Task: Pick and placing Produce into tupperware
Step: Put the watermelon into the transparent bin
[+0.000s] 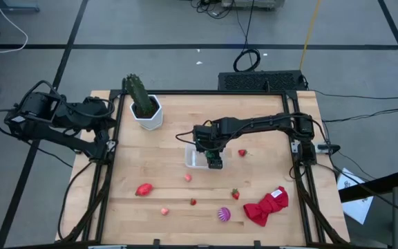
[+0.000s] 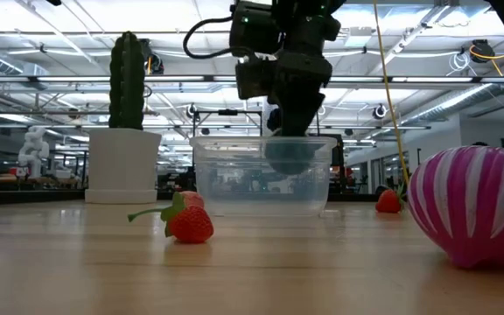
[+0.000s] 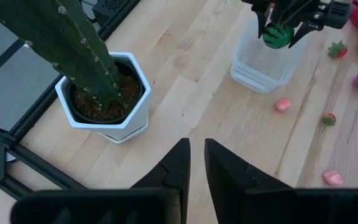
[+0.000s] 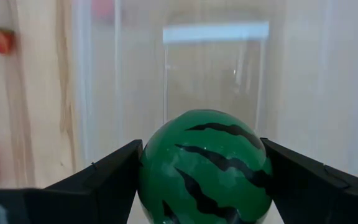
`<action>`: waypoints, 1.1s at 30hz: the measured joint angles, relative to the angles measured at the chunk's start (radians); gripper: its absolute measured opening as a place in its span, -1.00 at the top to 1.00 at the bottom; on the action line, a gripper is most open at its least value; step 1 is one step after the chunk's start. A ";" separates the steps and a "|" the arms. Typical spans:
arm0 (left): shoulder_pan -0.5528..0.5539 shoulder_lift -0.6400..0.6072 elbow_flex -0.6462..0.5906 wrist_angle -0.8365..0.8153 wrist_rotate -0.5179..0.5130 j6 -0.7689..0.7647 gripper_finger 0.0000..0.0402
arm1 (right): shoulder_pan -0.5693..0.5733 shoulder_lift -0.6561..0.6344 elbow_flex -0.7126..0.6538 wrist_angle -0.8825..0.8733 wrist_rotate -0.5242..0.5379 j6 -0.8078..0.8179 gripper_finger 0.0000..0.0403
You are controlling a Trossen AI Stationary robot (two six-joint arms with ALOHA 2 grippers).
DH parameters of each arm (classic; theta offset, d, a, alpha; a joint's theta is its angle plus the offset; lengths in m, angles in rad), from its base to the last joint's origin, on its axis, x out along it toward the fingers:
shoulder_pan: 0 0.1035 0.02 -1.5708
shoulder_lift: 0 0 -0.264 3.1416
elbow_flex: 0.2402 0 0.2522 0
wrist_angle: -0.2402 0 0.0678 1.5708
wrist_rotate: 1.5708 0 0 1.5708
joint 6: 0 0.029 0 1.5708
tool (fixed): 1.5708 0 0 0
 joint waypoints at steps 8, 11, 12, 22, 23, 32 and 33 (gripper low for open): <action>0.000 0.000 0.000 0.000 0.000 0.000 0.75 | -0.002 0.001 -0.033 0.009 -0.001 0.015 -0.49; 0.000 0.000 0.000 0.000 0.000 0.000 0.75 | -0.003 0.001 -0.033 0.009 -0.001 0.015 -0.49; 0.000 0.000 0.000 0.000 0.000 0.000 0.75 | -0.003 0.000 -0.033 0.010 -0.001 0.015 -0.49; 0.000 0.000 0.000 0.000 0.000 -0.003 0.75 | -0.003 0.001 -0.033 0.025 -0.001 0.010 -0.49; 0.000 0.000 0.000 0.000 0.000 -0.003 0.75 | -0.003 0.000 -0.033 0.028 -0.001 0.009 -0.49; 0.000 0.000 0.000 0.000 0.000 -0.003 0.75 | -0.003 0.000 -0.033 0.037 -0.001 0.009 -0.49; 0.000 0.000 0.000 0.000 0.000 -0.001 0.75 | -0.003 0.000 -0.033 0.037 -0.001 0.009 -0.49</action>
